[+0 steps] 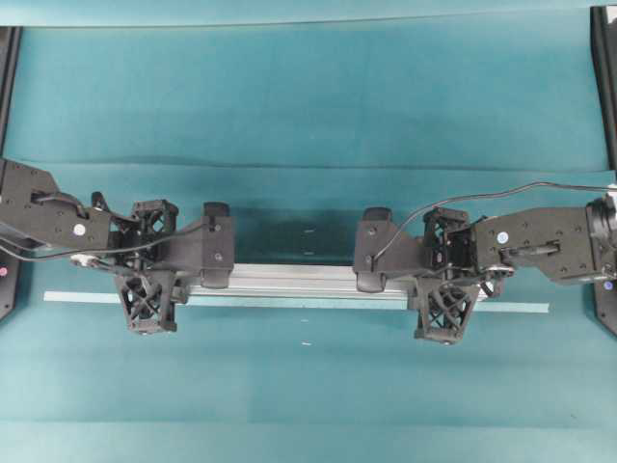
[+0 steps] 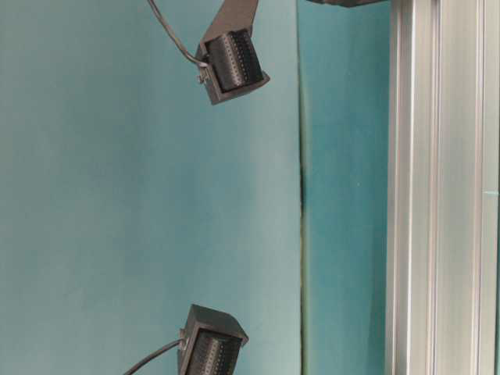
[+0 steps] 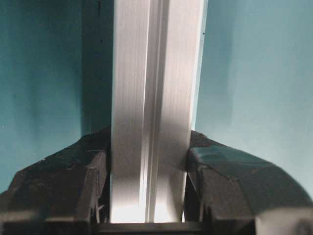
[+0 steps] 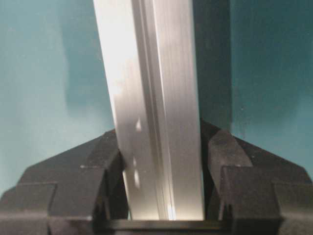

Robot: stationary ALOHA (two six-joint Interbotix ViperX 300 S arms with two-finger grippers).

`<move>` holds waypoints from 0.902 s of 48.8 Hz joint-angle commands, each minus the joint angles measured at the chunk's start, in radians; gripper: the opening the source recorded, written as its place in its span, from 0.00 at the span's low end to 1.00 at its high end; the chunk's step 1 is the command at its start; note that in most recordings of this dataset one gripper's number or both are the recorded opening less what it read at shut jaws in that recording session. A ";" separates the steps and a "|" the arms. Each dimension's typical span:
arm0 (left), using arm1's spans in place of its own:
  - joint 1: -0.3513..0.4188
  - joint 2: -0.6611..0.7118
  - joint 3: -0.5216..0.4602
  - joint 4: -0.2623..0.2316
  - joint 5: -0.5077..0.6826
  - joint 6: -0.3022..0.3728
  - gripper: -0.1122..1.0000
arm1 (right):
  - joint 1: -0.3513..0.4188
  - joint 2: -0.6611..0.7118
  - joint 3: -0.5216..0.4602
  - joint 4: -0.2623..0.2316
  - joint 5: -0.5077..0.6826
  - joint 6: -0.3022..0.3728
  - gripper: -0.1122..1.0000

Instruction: Lift the metal rail with both hands and move it towards you.

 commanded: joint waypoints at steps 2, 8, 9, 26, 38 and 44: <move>-0.002 -0.009 -0.009 -0.003 -0.020 -0.020 0.36 | -0.002 0.011 -0.005 0.008 -0.028 0.014 0.44; -0.003 -0.009 -0.009 -0.003 -0.020 -0.020 0.36 | 0.000 0.012 -0.006 0.008 -0.040 0.018 0.44; -0.003 -0.009 -0.011 -0.003 -0.020 -0.020 0.36 | 0.000 0.011 -0.008 0.008 -0.041 0.020 0.44; -0.006 -0.011 -0.006 -0.003 -0.011 -0.020 0.47 | 0.012 0.012 -0.009 0.037 -0.041 0.034 0.93; -0.005 -0.025 0.005 -0.003 -0.002 -0.012 0.97 | 0.034 0.014 -0.009 0.037 -0.072 0.075 0.94; -0.005 -0.048 0.006 -0.003 -0.002 -0.008 0.97 | 0.031 0.005 -0.009 0.035 -0.075 0.087 0.94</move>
